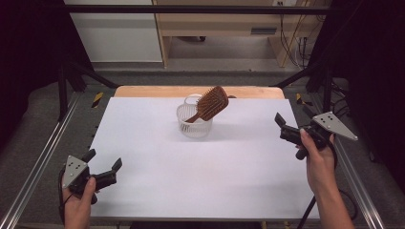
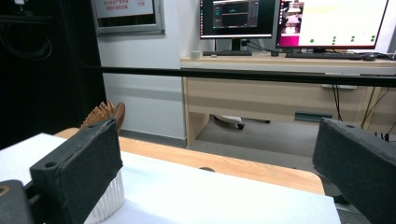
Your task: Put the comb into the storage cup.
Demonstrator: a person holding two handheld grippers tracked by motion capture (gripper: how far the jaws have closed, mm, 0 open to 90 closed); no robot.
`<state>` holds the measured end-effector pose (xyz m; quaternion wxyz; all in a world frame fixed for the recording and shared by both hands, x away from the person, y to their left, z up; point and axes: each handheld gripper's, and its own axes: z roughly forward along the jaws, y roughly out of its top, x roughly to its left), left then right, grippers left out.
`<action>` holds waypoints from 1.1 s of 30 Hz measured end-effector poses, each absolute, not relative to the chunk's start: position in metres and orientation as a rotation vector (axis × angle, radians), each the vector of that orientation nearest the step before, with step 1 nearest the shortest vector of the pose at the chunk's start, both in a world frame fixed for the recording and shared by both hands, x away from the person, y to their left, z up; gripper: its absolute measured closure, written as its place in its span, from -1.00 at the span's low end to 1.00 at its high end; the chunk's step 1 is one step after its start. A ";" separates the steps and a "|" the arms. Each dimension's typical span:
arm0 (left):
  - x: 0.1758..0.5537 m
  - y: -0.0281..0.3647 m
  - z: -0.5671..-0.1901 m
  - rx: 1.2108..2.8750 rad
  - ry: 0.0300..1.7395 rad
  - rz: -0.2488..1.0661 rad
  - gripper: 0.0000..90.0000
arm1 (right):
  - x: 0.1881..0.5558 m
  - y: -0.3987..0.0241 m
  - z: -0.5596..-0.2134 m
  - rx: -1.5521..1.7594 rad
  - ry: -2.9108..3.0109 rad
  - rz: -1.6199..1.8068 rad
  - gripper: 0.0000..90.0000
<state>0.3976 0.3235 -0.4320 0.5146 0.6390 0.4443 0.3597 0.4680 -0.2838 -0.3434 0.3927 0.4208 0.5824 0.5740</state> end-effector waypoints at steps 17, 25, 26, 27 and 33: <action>0.399 0.325 -0.435 1.525 1.069 0.848 -0.96 | 0.454 -0.297 -0.362 1.034 1.536 1.355 -0.95; 0.399 0.326 -0.434 1.518 1.064 0.850 -0.96 | 0.448 -0.302 -0.373 1.044 1.557 1.345 -0.95; 0.399 0.326 -0.434 1.517 1.062 0.850 -0.96 | 0.448 -0.302 -0.374 1.046 1.559 1.344 -0.95; 0.399 0.326 -0.434 1.517 1.062 0.851 -0.96 | 0.447 -0.303 -0.375 1.044 1.566 1.338 -0.95; 0.398 0.326 -0.434 1.517 1.061 0.852 -0.96 | 0.445 -0.303 -0.384 1.056 1.599 1.331 -0.94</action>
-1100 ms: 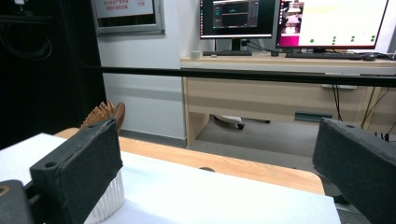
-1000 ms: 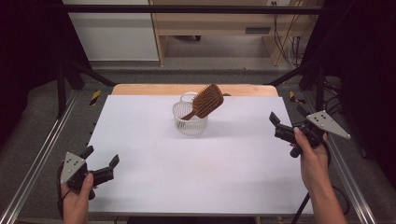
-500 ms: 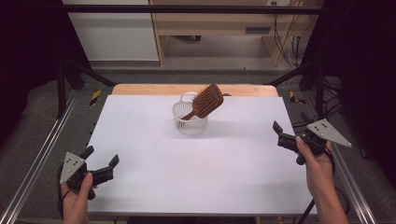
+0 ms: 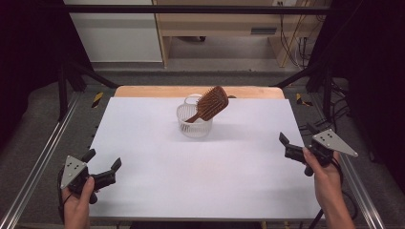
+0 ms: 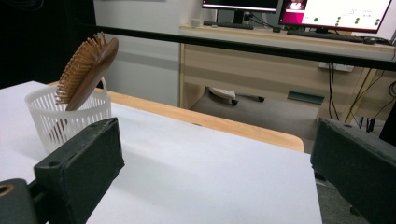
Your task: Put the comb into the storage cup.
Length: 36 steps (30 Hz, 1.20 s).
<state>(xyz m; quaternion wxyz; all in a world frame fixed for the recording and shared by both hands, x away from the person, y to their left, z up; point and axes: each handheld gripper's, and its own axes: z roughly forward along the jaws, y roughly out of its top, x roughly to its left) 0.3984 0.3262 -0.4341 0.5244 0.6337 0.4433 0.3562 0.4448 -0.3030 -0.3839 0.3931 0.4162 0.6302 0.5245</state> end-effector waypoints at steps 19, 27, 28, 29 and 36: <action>0.398 0.326 -0.434 1.518 1.055 0.854 -0.96 | 0.435 -0.305 -0.414 1.100 1.631 1.342 -0.92; 0.398 0.325 -0.434 1.520 1.052 0.856 -0.96 | 0.430 -0.307 -0.425 1.114 1.632 1.348 -0.91; 0.398 0.325 -0.434 1.520 1.052 0.856 -0.96 | 0.430 -0.308 -0.426 1.116 1.630 1.349 -0.91; 0.398 0.325 -0.434 1.519 1.052 0.855 -0.96 | 0.430 -0.308 -0.427 1.122 1.633 1.350 -0.91; 0.398 0.325 -0.434 1.520 1.050 0.857 -0.96 | 0.427 -0.309 -0.434 1.132 1.637 1.357 -0.91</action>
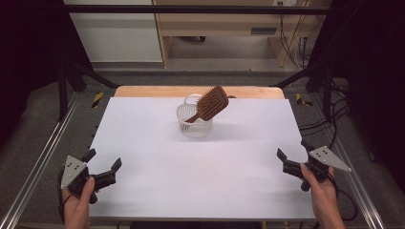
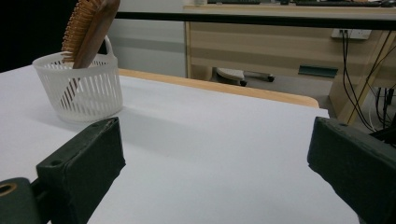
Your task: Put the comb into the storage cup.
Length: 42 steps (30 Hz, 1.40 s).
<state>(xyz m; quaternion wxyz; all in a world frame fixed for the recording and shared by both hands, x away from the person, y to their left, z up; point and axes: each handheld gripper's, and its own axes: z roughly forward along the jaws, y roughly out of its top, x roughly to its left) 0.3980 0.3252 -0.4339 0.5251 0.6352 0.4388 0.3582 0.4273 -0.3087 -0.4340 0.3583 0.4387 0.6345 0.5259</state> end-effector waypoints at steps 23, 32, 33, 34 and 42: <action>0.398 0.325 -0.433 1.518 1.039 0.862 -0.96 | 0.421 -0.302 -0.454 1.128 1.680 1.354 -0.94; 0.397 0.324 -0.433 1.521 1.029 0.860 -0.96 | 0.420 -0.293 -0.459 1.107 1.722 1.374 -0.93; 0.398 0.323 -0.433 1.521 1.029 0.854 -0.96 | 0.420 -0.291 -0.460 1.103 1.729 1.379 -0.93; 0.398 0.323 -0.433 1.519 1.027 0.847 -0.96 | 0.420 -0.290 -0.460 1.102 1.732 1.384 -0.93; 0.397 0.323 -0.433 1.516 1.022 0.848 -0.96 | 0.421 -0.276 -0.464 1.055 1.808 1.410 -0.94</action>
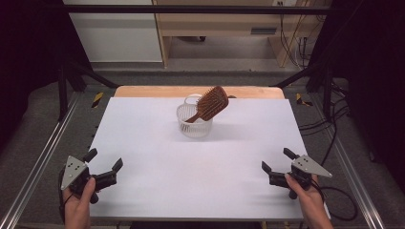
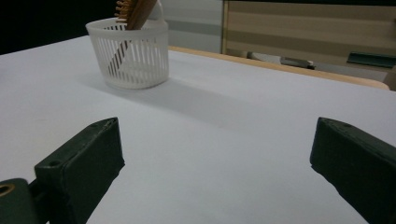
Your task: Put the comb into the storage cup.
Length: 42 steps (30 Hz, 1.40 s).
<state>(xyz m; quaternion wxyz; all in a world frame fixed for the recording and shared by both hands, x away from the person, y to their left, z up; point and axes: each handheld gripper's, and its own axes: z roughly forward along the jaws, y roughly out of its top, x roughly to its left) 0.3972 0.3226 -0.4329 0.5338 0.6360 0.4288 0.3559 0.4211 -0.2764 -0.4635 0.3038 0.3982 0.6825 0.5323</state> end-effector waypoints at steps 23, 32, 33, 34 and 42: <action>0.397 0.320 -0.433 1.517 0.999 0.855 -0.96 | 0.432 -0.248 -0.460 1.003 1.849 1.468 -0.94; 0.396 0.319 -0.432 1.512 0.973 0.857 -0.96 | 0.437 -0.238 -0.457 0.978 1.862 1.470 -0.94; 0.396 0.319 -0.432 1.512 0.970 0.857 -0.96 | 0.438 -0.237 -0.457 0.975 1.863 1.471 -0.94; 0.396 0.319 -0.432 1.512 0.967 0.857 -0.96 | 0.439 -0.236 -0.457 0.981 1.866 1.472 -0.94; 0.398 0.319 -0.433 1.505 0.965 0.845 -0.96 | 0.443 -0.227 -0.458 0.979 1.866 1.482 -0.93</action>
